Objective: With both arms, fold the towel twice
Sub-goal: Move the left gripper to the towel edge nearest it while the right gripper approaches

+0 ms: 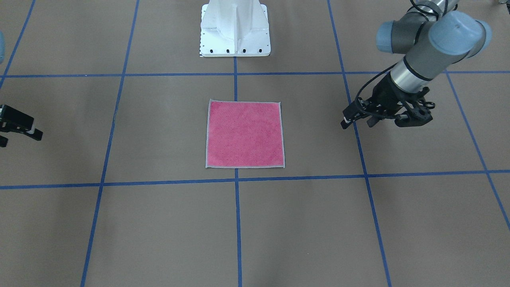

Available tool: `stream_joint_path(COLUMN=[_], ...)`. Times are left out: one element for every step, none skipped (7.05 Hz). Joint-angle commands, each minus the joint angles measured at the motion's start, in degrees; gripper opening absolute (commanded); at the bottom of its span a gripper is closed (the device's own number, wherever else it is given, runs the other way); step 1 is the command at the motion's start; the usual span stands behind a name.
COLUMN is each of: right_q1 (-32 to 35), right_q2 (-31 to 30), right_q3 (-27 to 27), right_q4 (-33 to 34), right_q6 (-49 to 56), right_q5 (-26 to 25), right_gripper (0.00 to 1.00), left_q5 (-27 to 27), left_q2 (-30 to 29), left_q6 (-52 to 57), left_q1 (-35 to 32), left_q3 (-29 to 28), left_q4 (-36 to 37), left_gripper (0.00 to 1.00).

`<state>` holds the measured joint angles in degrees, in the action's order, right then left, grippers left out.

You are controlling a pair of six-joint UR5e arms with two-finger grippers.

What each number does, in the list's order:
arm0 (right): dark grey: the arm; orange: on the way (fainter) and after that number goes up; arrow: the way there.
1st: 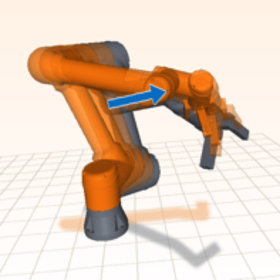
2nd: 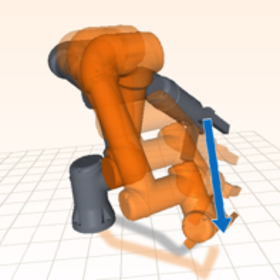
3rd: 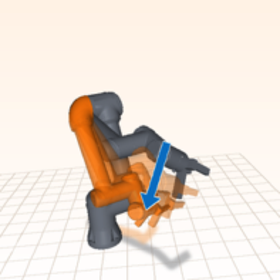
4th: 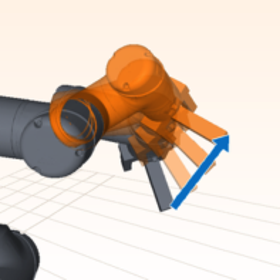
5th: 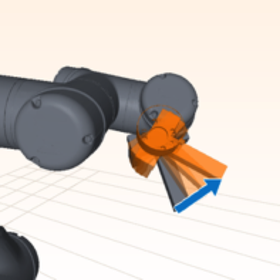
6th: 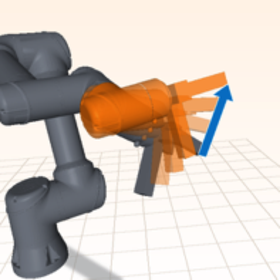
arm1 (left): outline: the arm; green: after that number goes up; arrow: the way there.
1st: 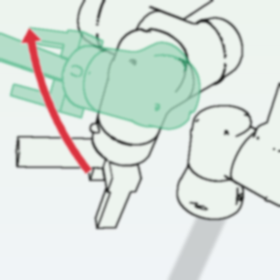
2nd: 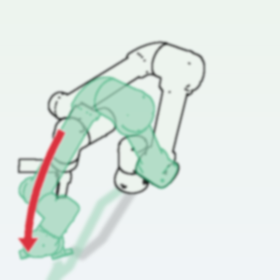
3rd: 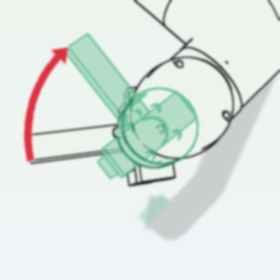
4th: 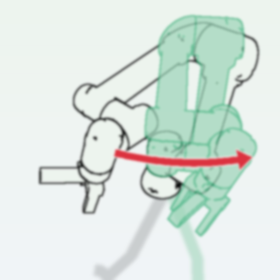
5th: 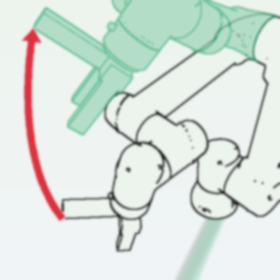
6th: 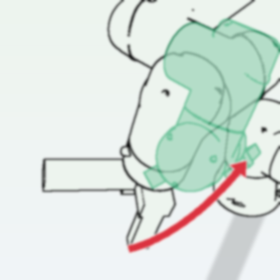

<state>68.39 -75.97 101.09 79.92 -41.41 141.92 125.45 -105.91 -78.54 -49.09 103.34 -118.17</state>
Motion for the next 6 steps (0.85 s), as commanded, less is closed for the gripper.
stream_joint_path(right_q1=[-7.10,-8.95,-10.80,-12.21,-13.79,-14.68], right_q2=[0.30,1.34,1.61,2.57,3.10,3.54], right_q3=[-0.28,-0.19,-0.02,0.07,0.16,0.25], right_q4=[-10.29,-10.31,-10.49,-10.58,-10.58,-10.58], right_q6=[-15.61,-17.03,-20.52,-22.12,-22.23,-22.23], right_q5=[-0.94,-0.94,-1.20,-1.46,-2.34,-2.95], right_gripper=[1.00,1.00,1.00,1.00,1.00,1.00], left_q5=[-5.72,-9.23,-13.00,-16.52,-18.73,-19.10], left_q2=[-0.17,-0.44,-1.57,-3.06,-4.55,-5.27], left_q6=[-13.00,-16.52,-18.04,-19.88,-20.25,-20.16], left_q1=[7.48,11.95,16.52,20.49,23.14,24.12], left_q3=[0.80,1.50,1.42,0.64,-0.76,-1.82], left_q4=[-5.21,-5.31,-5.23,-5.23,-5.05,-5.05], left_gripper=[1.00,1.00,1.00,1.00,0.99,0.98])
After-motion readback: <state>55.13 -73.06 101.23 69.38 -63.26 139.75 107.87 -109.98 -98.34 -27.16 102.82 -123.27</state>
